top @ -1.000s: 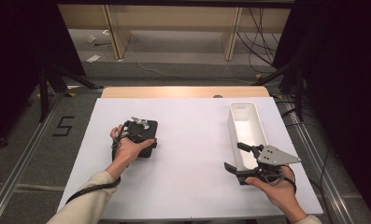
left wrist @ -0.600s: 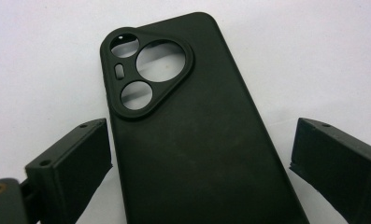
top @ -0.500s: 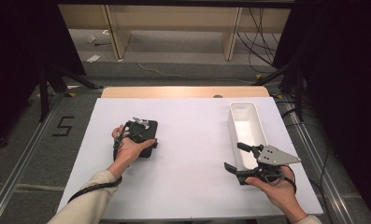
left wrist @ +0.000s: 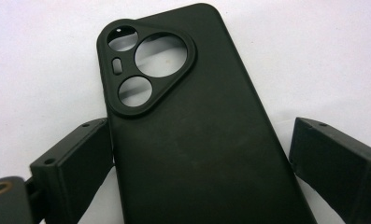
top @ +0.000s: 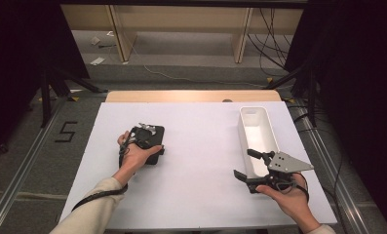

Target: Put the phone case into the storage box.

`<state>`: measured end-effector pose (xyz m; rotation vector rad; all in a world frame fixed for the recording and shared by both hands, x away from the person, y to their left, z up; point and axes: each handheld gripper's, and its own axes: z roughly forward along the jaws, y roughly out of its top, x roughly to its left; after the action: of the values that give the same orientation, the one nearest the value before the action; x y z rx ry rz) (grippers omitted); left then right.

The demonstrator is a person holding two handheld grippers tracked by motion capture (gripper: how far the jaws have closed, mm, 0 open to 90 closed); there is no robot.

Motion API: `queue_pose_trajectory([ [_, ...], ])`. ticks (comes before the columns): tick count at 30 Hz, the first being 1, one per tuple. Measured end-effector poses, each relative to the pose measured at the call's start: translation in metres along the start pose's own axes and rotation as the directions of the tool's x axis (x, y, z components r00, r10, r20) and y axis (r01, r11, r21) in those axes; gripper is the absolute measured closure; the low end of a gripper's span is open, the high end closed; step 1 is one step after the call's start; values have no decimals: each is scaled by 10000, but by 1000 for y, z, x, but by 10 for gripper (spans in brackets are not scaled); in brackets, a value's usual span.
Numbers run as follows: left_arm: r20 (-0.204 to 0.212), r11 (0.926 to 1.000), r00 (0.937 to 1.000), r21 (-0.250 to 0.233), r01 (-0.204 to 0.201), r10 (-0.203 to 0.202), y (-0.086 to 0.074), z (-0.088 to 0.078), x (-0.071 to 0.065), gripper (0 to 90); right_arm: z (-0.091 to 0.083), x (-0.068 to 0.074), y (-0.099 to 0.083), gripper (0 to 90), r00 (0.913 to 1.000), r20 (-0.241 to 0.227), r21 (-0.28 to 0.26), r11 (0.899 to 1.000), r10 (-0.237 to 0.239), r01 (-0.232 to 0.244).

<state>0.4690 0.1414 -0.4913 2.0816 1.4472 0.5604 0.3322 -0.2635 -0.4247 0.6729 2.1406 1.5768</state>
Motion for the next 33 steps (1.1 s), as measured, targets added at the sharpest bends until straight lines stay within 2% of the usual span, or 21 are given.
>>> queue_pose_trajectory([
  [14, 142, 9996, 9995, 141, 262, -265, 0, 1, 2, 51, 0, 0, 0, 170, 10000, -8, 6, 10000, -25, 25],
  [21, 303, 9978, 9976, 255, 608, -616, 0, 2, 5, 48, 0, 0, 0, 170, 10000, -6, -3, 10000, -22, 22],
  [33, 366, 9967, 9971, 507, 642, -660, 2, 3, 6, 42, 0, 0, 0, 170, 10000, 0, 0, 10000, -17, 17],
])
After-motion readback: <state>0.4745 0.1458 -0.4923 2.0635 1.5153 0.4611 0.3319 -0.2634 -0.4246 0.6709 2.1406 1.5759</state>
